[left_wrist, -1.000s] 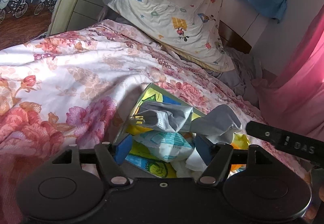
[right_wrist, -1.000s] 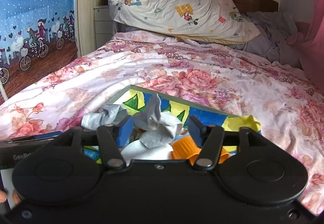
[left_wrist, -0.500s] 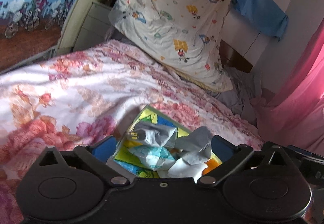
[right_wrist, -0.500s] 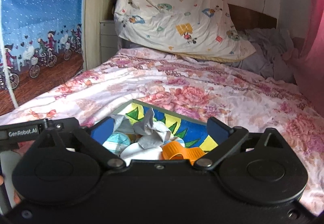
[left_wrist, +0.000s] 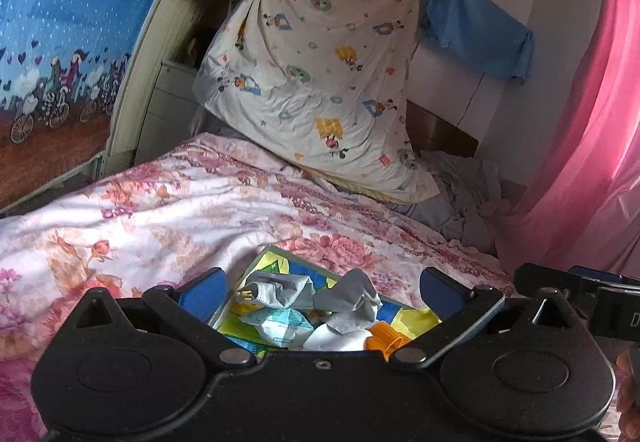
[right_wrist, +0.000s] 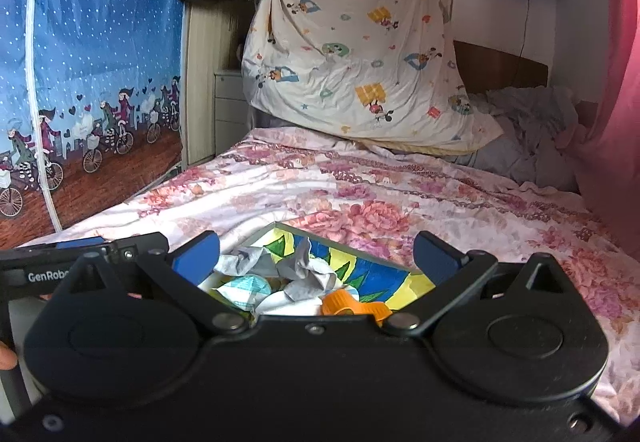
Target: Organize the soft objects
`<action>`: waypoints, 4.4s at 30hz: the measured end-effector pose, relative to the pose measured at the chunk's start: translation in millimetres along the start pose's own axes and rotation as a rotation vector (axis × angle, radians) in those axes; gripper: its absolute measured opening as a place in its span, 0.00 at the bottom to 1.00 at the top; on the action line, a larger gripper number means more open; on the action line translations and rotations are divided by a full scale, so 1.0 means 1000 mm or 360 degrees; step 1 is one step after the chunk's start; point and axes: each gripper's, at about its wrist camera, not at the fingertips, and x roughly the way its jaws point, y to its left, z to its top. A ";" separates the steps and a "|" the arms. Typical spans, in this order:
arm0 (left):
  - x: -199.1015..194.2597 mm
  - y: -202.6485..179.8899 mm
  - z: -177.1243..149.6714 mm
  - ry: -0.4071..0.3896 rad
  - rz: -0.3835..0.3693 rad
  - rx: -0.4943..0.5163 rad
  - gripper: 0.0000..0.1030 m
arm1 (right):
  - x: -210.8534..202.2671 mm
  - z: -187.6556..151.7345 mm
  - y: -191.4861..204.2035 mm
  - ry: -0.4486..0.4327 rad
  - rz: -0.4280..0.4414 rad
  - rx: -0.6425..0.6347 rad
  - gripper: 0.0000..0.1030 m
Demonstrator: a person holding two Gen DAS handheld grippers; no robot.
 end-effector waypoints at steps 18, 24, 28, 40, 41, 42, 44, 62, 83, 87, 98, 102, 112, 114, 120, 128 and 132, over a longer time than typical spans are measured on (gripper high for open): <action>-0.063 -0.023 -0.013 -0.0150 0.0153 0.0190 0.99 | -0.045 -0.020 -0.010 -0.0097 0.0016 0.0070 0.99; -0.079 -0.027 -0.026 -0.0166 0.0190 0.0231 0.99 | -0.053 -0.032 -0.012 -0.0068 0.0041 0.0116 0.99; -0.088 -0.030 -0.036 -0.0156 0.0198 0.0272 0.99 | -0.062 -0.040 -0.010 -0.0081 0.0053 0.0122 0.99; -0.107 -0.038 -0.065 -0.0172 0.0240 0.0355 0.99 | -0.072 -0.056 -0.011 -0.0081 0.0056 0.0170 0.99; -0.108 -0.039 -0.067 -0.0165 0.0242 0.0368 0.99 | -0.071 -0.057 -0.013 -0.0072 0.0058 0.0187 0.99; -0.109 -0.039 -0.069 -0.0159 0.0245 0.0378 0.99 | -0.071 -0.058 -0.014 -0.0062 0.0064 0.0205 0.99; -0.111 -0.039 -0.073 -0.0147 0.0253 0.0392 0.99 | -0.070 -0.059 -0.016 -0.0031 0.0073 0.0233 0.99; -0.134 -0.038 -0.092 -0.0127 0.0304 0.0465 0.99 | -0.081 -0.094 -0.011 0.0012 0.0027 0.0343 0.99; -0.150 -0.033 -0.106 -0.0100 0.0364 0.0467 0.99 | -0.096 -0.112 -0.007 0.0046 0.0013 0.0344 0.99; -0.153 -0.033 -0.111 -0.0088 0.0374 0.0487 0.99 | -0.100 -0.117 -0.007 0.0037 0.0000 0.0351 0.99; -0.157 -0.032 -0.123 -0.0052 0.0397 0.0505 0.99 | -0.108 -0.124 -0.004 0.0038 0.0007 0.0365 0.99; -0.159 -0.030 -0.124 -0.0036 0.0398 0.0491 0.99 | -0.110 -0.126 -0.003 0.0032 0.0004 0.0352 0.99; -0.167 -0.030 -0.137 0.0039 0.0385 0.0517 0.99 | -0.116 -0.135 0.000 0.0083 0.0009 0.0359 0.99; -0.169 -0.031 -0.140 0.0050 0.0389 0.0526 0.99 | -0.118 -0.137 0.001 0.0099 0.0006 0.0370 0.99; -0.178 -0.029 -0.144 0.0060 0.0392 0.0528 0.99 | -0.123 -0.145 0.003 0.0127 -0.0013 0.0370 0.99; -0.182 -0.027 -0.149 0.0086 0.0388 0.0506 0.99 | -0.130 -0.152 0.001 0.0148 -0.0036 0.0383 0.99; -0.180 -0.026 -0.150 0.0086 0.0390 0.0511 0.99 | -0.128 -0.156 0.004 0.0178 -0.0024 0.0364 0.99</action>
